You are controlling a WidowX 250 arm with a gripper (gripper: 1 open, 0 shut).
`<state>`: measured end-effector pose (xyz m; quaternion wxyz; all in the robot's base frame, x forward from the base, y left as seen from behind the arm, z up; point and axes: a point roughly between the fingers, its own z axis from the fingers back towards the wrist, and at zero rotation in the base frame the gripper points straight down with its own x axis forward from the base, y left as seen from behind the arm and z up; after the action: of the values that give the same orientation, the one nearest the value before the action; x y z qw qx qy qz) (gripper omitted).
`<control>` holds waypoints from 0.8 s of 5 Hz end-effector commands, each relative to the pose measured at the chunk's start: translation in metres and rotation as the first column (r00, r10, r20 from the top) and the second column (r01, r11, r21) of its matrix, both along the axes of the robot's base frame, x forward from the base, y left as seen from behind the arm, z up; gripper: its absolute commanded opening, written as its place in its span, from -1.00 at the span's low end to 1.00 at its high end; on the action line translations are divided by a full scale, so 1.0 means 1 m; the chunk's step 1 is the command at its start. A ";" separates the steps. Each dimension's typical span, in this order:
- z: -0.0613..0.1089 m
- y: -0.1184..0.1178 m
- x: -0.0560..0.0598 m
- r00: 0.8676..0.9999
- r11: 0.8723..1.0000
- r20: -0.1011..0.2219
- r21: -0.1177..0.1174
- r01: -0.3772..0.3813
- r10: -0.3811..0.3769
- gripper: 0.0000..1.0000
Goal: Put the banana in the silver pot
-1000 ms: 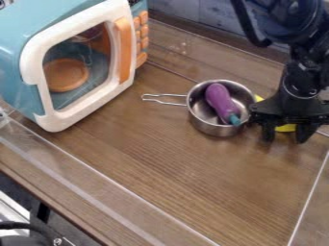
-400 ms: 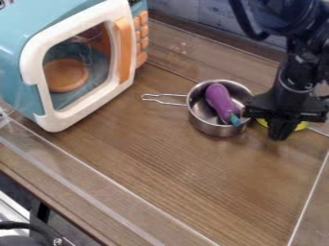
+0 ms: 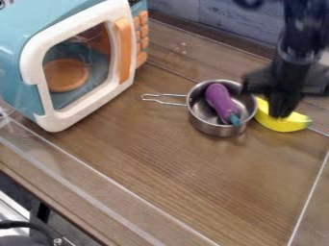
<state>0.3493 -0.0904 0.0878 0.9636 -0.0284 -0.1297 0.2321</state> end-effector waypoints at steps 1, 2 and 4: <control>0.047 0.013 0.003 0.997 0.999 0.072 -0.032 -0.019 0.021 -1.00; 0.040 0.012 0.004 0.996 0.998 0.073 -0.039 -0.040 0.043 1.00; 0.023 0.005 0.007 0.996 0.998 0.058 -0.032 -0.059 0.061 1.00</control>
<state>0.3534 -0.0831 0.0988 0.9535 -0.0372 -0.1372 0.2657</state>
